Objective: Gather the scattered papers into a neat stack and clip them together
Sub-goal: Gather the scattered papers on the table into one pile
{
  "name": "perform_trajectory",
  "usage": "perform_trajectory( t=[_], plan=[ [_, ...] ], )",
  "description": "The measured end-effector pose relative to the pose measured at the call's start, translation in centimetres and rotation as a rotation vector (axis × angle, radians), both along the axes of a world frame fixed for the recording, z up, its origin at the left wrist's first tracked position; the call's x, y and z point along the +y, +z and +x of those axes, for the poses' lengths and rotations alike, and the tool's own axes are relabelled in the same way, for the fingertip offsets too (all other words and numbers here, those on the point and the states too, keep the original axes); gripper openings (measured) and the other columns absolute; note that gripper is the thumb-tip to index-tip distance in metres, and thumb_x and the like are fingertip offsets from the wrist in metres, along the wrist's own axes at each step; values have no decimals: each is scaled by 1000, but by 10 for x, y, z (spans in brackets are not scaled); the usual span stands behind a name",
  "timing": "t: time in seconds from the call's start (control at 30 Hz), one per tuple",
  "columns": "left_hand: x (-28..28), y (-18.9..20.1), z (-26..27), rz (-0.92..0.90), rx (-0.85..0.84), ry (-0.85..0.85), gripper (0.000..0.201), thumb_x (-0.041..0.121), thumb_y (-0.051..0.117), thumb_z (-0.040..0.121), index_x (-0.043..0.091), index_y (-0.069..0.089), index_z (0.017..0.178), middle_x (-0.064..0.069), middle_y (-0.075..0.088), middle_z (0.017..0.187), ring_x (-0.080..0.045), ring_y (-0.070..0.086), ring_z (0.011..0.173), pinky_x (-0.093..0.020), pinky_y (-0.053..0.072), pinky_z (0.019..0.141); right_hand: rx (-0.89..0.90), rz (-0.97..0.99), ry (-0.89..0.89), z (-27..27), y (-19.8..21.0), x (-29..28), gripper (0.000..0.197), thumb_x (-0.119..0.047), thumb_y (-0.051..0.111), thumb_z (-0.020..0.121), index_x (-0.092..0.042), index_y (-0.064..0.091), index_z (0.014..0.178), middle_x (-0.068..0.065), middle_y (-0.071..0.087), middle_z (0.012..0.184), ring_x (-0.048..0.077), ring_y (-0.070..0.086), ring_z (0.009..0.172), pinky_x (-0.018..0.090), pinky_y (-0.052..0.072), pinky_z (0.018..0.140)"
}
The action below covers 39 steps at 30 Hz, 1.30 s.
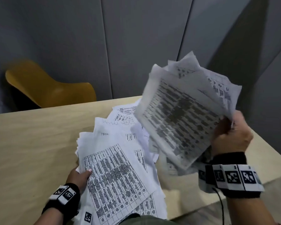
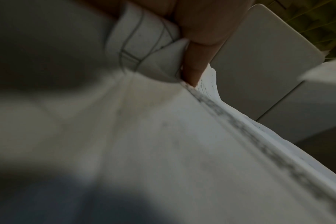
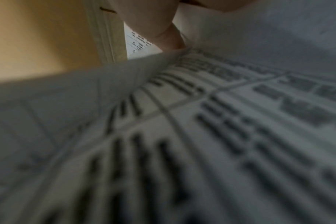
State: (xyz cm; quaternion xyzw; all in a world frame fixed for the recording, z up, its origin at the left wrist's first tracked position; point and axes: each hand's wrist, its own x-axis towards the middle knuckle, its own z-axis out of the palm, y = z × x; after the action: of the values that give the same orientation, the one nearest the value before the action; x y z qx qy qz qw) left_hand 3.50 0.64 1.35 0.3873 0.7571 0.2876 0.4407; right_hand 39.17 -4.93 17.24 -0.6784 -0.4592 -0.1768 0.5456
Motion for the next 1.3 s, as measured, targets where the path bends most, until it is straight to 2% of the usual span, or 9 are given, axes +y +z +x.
perform_trajectory(
  t=[0.2, 0.33, 0.43, 0.63, 0.8, 0.9, 1.1, 1.23, 1.3],
  plan=[
    [0, 4, -1, -45, 6, -13, 38, 12, 62, 87, -9, 55, 117, -24, 63, 111, -31, 57, 89, -35, 42, 85, 533, -297, 182, -47, -50, 28, 23, -4, 54, 81, 2, 66, 99, 6, 59, 78, 14, 56, 81, 16, 32, 61],
    [1, 2, -7, -59, -5, -37, 29, 8, 60, 87, -15, 57, 104, -13, 57, 72, -23, 46, 62, -30, 35, 69, 731, -582, 257, -71, -100, 39, 24, 0, 53, 86, -1, 63, 108, 8, 62, 84, 23, 61, 77, 20, 38, 64],
    [-3, 13, -5, -51, -115, 16, 26, 15, 58, 90, -1, 51, 110, -14, 54, 109, -31, 54, 96, -33, 38, 85, 855, -789, 329, -89, -124, 39, 30, -3, 50, 89, -6, 54, 119, 6, 64, 95, 16, 60, 68, 17, 43, 55],
    [0, 1, -10, -36, -335, 104, 93, 79, 50, 69, 9, 52, 130, -11, 54, 133, -29, 48, 126, -36, 32, 105, 657, -1021, 311, -101, -145, 40, 16, -14, 46, 94, -8, 52, 108, 13, 65, 102, 26, 60, 86, 33, 50, 79],
    [-4, -9, -12, -91, -234, 4, 62, 25, 79, 73, -2, 52, 122, -17, 64, 103, -30, 58, 89, -34, 42, 82, 626, -1155, 496, -107, -142, 37, 17, -17, 44, 94, -18, 54, 108, -3, 58, 79, 15, 57, 70, 25, 50, 62],
    [-2, -7, -14, -51, -234, 38, 54, 3, 66, 83, -6, 44, 131, -25, 51, 133, -38, 51, 118, -36, 35, 94, 711, -1096, 498, -96, -139, 45, 22, -25, 54, 90, -15, 56, 109, 0, 65, 91, 14, 60, 74, 22, 47, 62],
    [-1, -13, -26, -56, -456, 218, 54, 5, 63, 83, -5, 44, 133, -18, 51, 136, -31, 52, 112, -40, 34, 99, 528, -979, 369, -44, -147, 89, 21, -20, 57, 88, -13, 58, 107, 8, 62, 101, 25, 60, 89, 26, 45, 81],
    [-1, -8, -32, -5, -516, 280, 29, 1, 55, 89, -9, 54, 115, -8, 70, 95, -19, 63, 80, -37, 35, 92, 253, -1078, 338, -23, -157, 123, 31, -18, 54, 90, -12, 56, 120, 19, 45, 129, 33, 48, 117, 31, 38, 99],
    [1, -10, -31, 32, -543, 344, 36, 0, 53, 89, -7, 50, 125, -11, 63, 113, -21, 57, 95, -37, 34, 93, 152, -1157, 342, -22, -160, 136, 38, -21, 50, 91, -17, 51, 129, 17, 34, 142, 33, 35, 131, 35, 33, 106]
  ],
)
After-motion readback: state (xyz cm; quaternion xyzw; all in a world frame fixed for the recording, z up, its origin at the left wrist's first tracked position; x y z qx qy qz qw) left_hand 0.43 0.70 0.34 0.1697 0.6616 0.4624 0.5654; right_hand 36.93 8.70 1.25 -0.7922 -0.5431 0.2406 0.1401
